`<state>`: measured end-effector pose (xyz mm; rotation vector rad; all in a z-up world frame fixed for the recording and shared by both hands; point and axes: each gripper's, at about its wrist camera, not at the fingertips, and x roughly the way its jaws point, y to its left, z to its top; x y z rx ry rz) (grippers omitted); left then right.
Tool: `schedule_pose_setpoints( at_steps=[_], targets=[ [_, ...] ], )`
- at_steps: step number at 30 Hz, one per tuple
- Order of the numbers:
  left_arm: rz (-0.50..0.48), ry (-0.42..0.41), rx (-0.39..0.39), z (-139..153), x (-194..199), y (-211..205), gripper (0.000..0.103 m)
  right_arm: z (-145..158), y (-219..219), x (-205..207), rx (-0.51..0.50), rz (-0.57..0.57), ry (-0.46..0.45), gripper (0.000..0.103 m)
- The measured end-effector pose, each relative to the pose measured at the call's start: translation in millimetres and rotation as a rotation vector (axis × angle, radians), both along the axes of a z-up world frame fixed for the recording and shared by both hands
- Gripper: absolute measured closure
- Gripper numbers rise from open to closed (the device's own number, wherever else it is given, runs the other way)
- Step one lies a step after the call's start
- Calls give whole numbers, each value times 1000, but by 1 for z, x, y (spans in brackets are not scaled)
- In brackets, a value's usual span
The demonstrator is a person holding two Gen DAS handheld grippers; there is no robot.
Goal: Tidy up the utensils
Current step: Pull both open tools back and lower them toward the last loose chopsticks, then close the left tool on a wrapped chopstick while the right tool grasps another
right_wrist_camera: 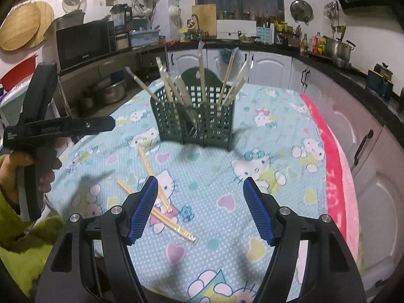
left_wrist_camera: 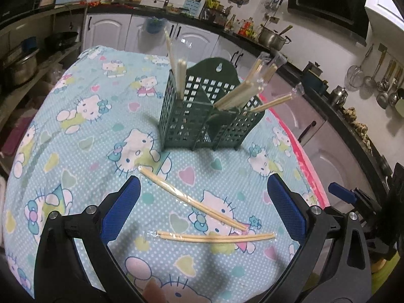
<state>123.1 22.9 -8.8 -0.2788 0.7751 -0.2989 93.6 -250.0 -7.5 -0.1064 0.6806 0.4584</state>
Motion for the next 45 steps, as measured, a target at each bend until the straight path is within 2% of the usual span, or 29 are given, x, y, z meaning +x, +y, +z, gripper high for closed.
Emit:
schedule_pose_setpoints(
  at_steps=[10, 13, 17, 19, 21, 23, 28, 32, 45],
  targets=[
    [-12, 66, -1, -25, 4, -3, 11, -28, 3, -7, -30, 30, 92, 37],
    [-20, 78, -4, -31, 6, -4, 11, -38, 4, -7, -34, 43, 133, 47],
    [-26, 99, -11, -40, 11, -4, 11, -50, 6, -7, -25, 61, 188, 51],
    [-23, 108, -15, -44, 14, -3, 11, -56, 8, -5, -23, 72, 215, 57],
    [-19, 127, -14, -51, 19, -2, 13, -62, 8, -3, -19, 75, 243, 59],
    [-22, 142, -17, -56, 24, -2, 20, -67, 9, -2, -14, 77, 264, 62],
    [-6, 210, -48, -76, 39, 4, 27, -73, 4, 4, 8, 65, 295, 66],
    [15, 231, -60, -85, 49, 9, 31, -81, 1, 11, 31, 57, 330, 68],
    [71, 239, -75, -90, 78, 24, 32, -96, 4, 19, 29, 70, 359, 77]
  ],
)
